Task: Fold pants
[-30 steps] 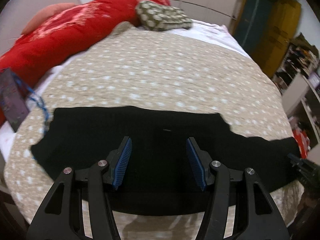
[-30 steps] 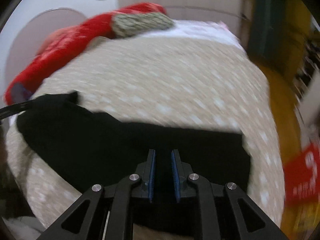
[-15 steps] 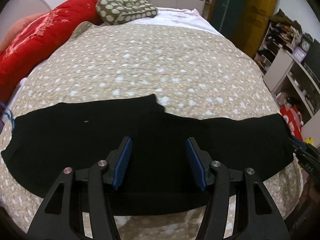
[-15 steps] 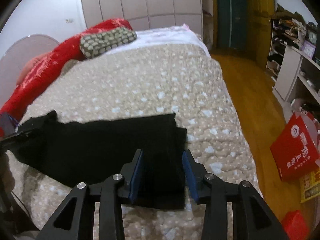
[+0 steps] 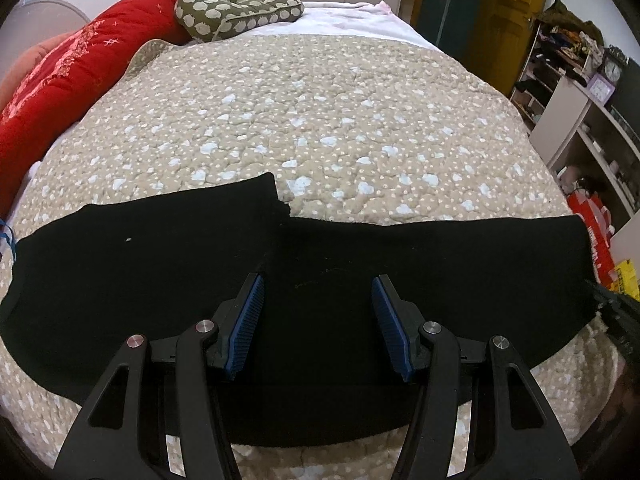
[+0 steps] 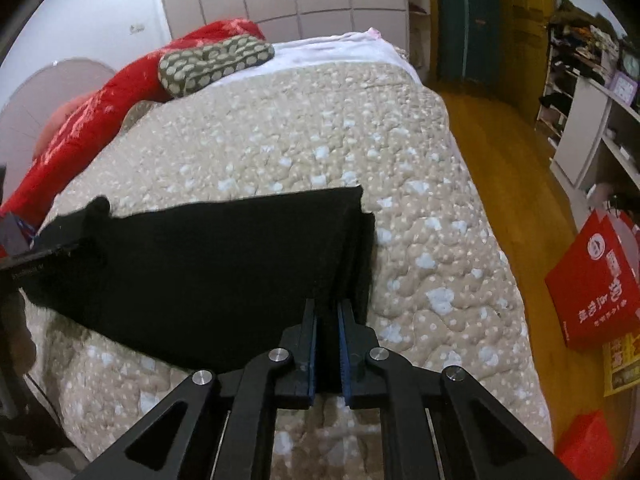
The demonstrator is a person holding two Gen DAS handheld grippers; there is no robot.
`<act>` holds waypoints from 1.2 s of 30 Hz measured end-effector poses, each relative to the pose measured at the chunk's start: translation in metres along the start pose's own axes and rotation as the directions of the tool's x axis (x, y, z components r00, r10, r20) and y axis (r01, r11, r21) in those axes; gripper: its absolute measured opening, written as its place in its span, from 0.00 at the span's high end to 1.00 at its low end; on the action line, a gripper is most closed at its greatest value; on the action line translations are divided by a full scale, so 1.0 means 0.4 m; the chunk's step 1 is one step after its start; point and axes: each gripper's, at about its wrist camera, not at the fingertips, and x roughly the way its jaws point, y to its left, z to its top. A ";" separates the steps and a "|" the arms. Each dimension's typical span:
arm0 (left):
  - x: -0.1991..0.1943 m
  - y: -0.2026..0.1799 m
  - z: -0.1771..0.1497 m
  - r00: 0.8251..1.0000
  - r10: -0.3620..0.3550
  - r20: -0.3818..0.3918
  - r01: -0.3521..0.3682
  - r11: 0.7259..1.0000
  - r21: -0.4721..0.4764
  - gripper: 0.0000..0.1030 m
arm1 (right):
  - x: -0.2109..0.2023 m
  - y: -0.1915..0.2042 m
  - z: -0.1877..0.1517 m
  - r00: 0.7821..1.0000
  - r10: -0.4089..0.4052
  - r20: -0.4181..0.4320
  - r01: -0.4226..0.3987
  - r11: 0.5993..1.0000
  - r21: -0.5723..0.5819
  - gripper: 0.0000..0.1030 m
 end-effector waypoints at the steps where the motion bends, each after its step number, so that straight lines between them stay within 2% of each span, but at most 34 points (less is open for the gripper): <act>1: 0.001 -0.001 0.000 1.000 0.003 0.001 -0.003 1.000 0.001 0.46 | -0.009 -0.009 0.001 1.000 0.012 0.008 -0.012 1.000 0.011 0.89; 3: 0.000 -0.007 0.001 1.000 0.010 0.005 -0.010 1.000 0.006 0.46 | -0.022 -0.015 0.003 1.000 0.016 0.022 -0.017 1.000 0.023 0.77; 4: -0.002 -0.010 0.002 1.000 0.008 0.008 -0.008 1.000 0.008 0.46 | -0.034 -0.018 0.004 0.999 0.024 0.035 -0.025 0.999 0.028 0.65; 5: -0.004 -0.016 0.005 1.000 0.001 0.008 -0.001 1.000 0.012 0.46 | -0.040 -0.021 0.004 0.999 0.034 0.043 -0.036 0.999 0.034 0.61; 9: -0.005 -0.046 0.021 0.999 -0.039 0.002 0.039 0.999 0.028 0.46 | -0.057 -0.037 -0.005 0.996 0.071 0.046 -0.074 0.994 0.081 0.59; 14: 0.002 -0.095 0.036 0.999 -0.054 -0.005 0.055 0.996 0.070 0.46 | -0.056 -0.058 -0.029 0.993 0.114 0.032 -0.118 0.984 0.135 0.57; 20: 0.008 -0.131 0.044 0.997 -0.070 -0.009 0.071 0.993 0.093 0.46 | -0.063 -0.057 -0.029 0.995 0.093 0.036 -0.096 0.988 0.124 0.57; 23: 0.011 -0.141 0.055 0.995 -0.101 -0.015 0.102 0.990 0.093 0.46 | -0.066 -0.054 -0.025 0.995 0.090 0.039 -0.095 0.988 0.126 0.57; 25: 0.015 -0.155 0.066 0.989 -0.143 -0.031 0.146 0.984 0.100 0.44 | -0.064 -0.055 -0.024 0.996 0.085 0.034 -0.088 0.988 0.128 0.56; 27: 0.018 -0.174 0.078 0.980 -0.190 -0.053 0.194 0.974 0.114 0.29 | -0.062 -0.056 -0.026 0.996 0.082 0.033 -0.086 0.987 0.134 0.55; 29: 0.023 -0.198 0.092 0.966 -0.248 -0.077 0.256 0.959 0.119 0.28 | -0.061 -0.064 -0.030 0.997 0.073 0.037 -0.077 0.986 0.146 0.49; 31: 0.029 -0.227 0.106 0.955 -0.282 -0.090 0.292 0.948 0.127 0.28 | -0.059 -0.078 -0.037 0.996 0.086 0.034 -0.091 0.981 0.173 0.48; 36: 0.050 -0.324 0.130 0.942 -0.311 -0.124 0.331 0.921 0.206 0.28 | -0.046 -0.087 -0.048 0.991 0.127 0.032 -0.131 0.972 0.197 0.48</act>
